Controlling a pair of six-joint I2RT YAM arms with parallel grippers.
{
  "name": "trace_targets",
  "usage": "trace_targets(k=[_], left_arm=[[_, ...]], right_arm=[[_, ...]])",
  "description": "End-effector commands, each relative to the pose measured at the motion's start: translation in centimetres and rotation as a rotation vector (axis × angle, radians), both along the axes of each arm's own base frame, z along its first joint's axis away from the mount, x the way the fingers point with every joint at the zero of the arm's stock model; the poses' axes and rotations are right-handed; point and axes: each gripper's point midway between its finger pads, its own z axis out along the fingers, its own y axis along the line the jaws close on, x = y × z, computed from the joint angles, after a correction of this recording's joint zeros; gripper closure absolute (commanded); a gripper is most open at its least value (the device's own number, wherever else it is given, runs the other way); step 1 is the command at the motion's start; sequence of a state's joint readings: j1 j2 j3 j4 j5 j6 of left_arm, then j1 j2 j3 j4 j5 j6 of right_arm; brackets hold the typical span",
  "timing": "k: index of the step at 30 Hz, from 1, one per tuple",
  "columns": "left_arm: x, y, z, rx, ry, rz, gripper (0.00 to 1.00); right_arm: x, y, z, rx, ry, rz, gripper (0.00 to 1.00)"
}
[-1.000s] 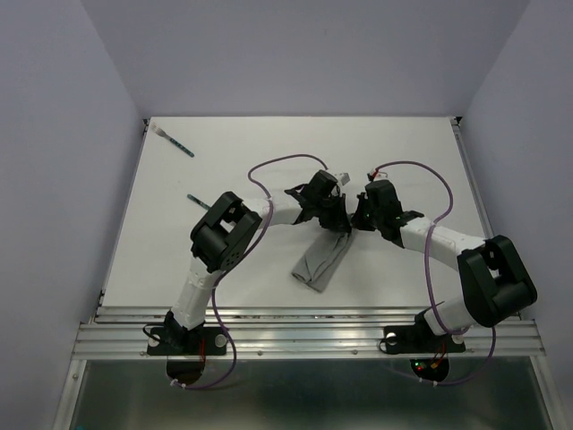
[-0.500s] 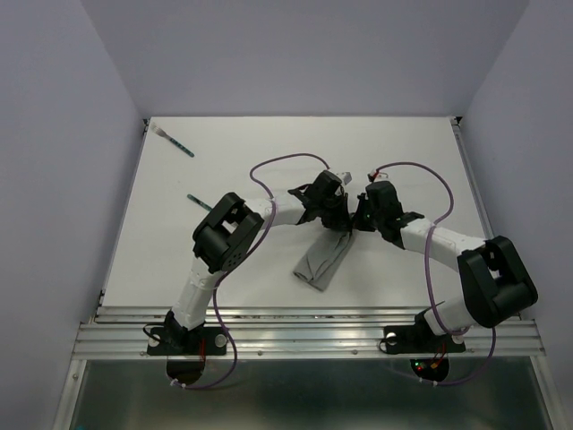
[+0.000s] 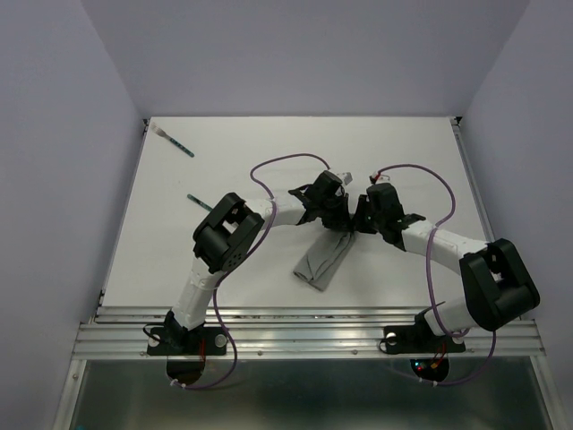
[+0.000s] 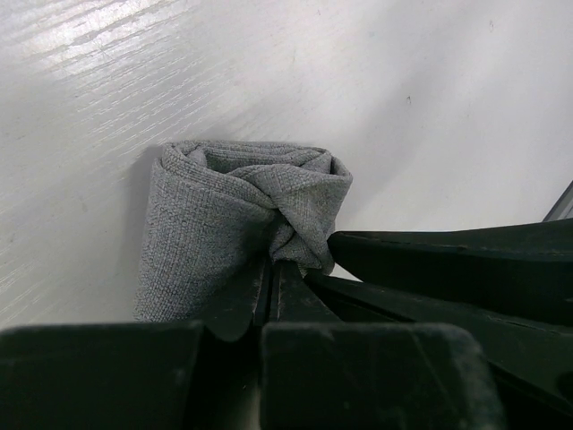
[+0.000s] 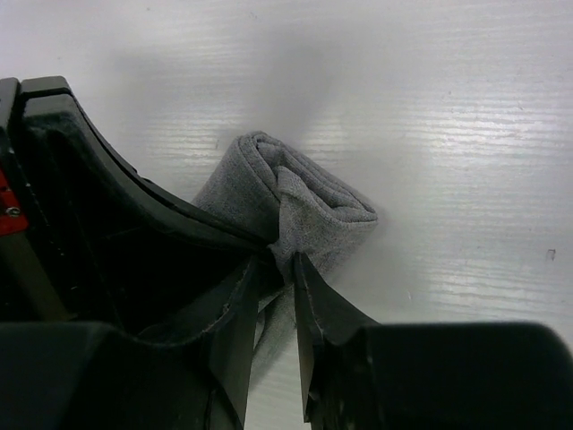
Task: Fold the napkin into a case and place the utensils inside
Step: Stuff the top corner of the smaller-rectangle-folded napkin into the folded napkin.
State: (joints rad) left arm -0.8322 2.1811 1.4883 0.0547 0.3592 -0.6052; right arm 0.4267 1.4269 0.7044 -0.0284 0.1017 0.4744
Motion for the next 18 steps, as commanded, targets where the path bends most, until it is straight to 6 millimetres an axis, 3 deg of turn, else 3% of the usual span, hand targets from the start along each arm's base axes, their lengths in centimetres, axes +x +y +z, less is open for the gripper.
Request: trace_targets(k=[1,12,18], left_arm=[[-0.6,-0.1,-0.8,0.031,0.006,-0.008,1.0],[-1.0,0.3,-0.1,0.022,0.006,-0.012,1.0],[-0.9,0.4,0.3,0.017,0.007,-0.008,1.0]], right_arm=[[0.6,-0.6,1.6,-0.045,-0.032,-0.021,0.72],[0.5,-2.1,2.4,-0.136,-0.039,-0.043,0.76],[0.2,-1.3,2.8,-0.172,-0.05,-0.013,0.76]])
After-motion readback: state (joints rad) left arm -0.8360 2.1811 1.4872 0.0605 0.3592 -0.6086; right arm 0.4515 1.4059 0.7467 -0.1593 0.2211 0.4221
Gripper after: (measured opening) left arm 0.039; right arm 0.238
